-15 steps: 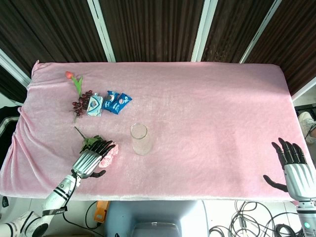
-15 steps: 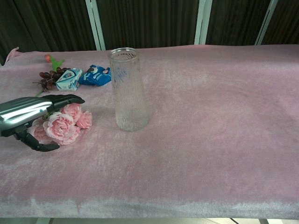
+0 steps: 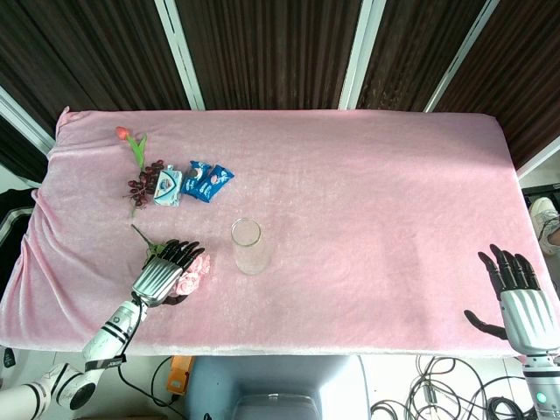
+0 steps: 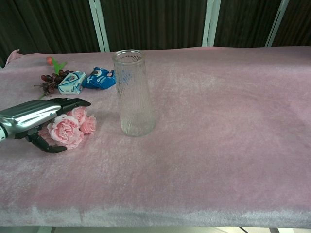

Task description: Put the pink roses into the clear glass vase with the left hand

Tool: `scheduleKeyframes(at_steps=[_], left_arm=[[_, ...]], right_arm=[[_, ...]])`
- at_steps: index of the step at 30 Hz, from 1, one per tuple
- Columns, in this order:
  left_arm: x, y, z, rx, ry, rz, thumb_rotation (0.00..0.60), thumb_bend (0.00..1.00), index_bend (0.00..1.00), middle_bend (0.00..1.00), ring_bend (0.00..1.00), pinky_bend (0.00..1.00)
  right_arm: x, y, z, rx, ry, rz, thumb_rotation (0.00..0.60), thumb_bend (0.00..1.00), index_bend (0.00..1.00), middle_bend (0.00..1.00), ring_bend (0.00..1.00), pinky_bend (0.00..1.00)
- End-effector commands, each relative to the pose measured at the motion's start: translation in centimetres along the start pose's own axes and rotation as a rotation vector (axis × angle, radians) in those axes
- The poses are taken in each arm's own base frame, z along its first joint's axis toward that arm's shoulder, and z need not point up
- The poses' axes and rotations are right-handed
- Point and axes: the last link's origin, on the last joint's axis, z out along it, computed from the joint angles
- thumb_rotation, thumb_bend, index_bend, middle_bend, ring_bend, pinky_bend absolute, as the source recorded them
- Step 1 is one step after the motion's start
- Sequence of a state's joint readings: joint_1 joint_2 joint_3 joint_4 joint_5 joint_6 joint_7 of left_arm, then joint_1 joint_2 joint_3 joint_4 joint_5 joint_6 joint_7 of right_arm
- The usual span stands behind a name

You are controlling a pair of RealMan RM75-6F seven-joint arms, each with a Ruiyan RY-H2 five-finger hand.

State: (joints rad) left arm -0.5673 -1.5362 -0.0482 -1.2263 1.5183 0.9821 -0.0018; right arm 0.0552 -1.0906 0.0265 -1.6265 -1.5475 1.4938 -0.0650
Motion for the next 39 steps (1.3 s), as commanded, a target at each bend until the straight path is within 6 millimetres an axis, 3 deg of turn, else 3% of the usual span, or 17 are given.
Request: scheduleKeyframes(at_steps=[1, 5, 8, 12, 17, 24, 26, 33, 36, 39], left_arm=[[-0.9, 0.0, 1.0, 0.005, -0.028, -0.084, 0.6, 0.26, 0.24, 0.19, 0.18, 0.18], [-1.3, -0.1, 1.6, 0.005, 0.018, -0.161, 0.6, 0.29, 0.46, 0.41, 0.35, 0.33], [-1.0, 0.0, 1.9, -0.014, 0.09, -0.213, 0.6, 0.33, 0.57, 0.55, 0.48, 0.49], [-0.1, -0.3, 1.8, -0.026, 0.177, -0.242, 0.6, 0.36, 0.67, 0.64, 0.56, 0.58], [2.6, -0.3, 0.6, -0.056, 0.323, -0.395, 0.6, 0.38, 0.76, 0.73, 0.64, 0.66], [9.3, 1.5, -2.6, -0.103, 0.497, -0.733, 0.6, 0.39, 0.79, 0.77, 0.65, 0.75], [12.3, 2.7, -4.2, -0.101, 0.478, -0.878, 0.6, 0.39, 0.79, 0.77, 0.65, 0.78], [21.5, 7.4, -7.9, -0.157, 0.397, -1.068, 0.6, 0.39, 0.79, 0.77, 0.65, 0.79], [24.5, 9.3, -8.5, -0.197, 0.372, -1.096, 0.6, 0.4, 0.79, 0.77, 0.65, 0.79], [26.6, 10.2, -7.4, -0.243, 0.324, -1.132, 0.6, 0.4, 0.79, 0.77, 0.65, 0.78]], right_arm=[[0.1, 0.1, -0.1, -0.003, 0.004, 0.003, 0.6, 0.29, 0.0, 0.0, 0.0, 0.0], [0.4, 0.3, -0.2, -0.008, 0.011, 0.01, 0.6, 0.29, 0.0, 0.0, 0.0, 0.0], [0.4, 0.4, -0.3, -0.008, 0.008, 0.011, 0.6, 0.29, 0.0, 0.0, 0.0, 0.0], [0.4, 0.5, -0.4, -0.008, 0.008, 0.013, 0.6, 0.29, 0.0, 0.0, 0.0, 0.0], [0.6, 0.5, -0.6, -0.004, 0.011, 0.019, 0.6, 0.29, 0.0, 0.0, 0.0, 0.0], [0.7, 0.4, -0.8, 0.006, 0.009, 0.025, 0.6, 0.29, 0.0, 0.0, 0.0, 0.0], [0.7, 0.5, -0.9, 0.007, 0.007, 0.029, 0.6, 0.29, 0.0, 0.0, 0.0, 0.0], [0.7, 0.4, -1.2, 0.023, -0.001, 0.03, 0.6, 0.29, 0.0, 0.0, 0.0, 0.0], [0.6, 0.4, -1.3, 0.025, -0.007, 0.029, 0.6, 0.29, 0.0, 0.0, 0.0, 0.0], [0.5, 0.5, -1.2, 0.023, -0.014, 0.028, 0.6, 0.29, 0.0, 0.0, 0.0, 0.0]])
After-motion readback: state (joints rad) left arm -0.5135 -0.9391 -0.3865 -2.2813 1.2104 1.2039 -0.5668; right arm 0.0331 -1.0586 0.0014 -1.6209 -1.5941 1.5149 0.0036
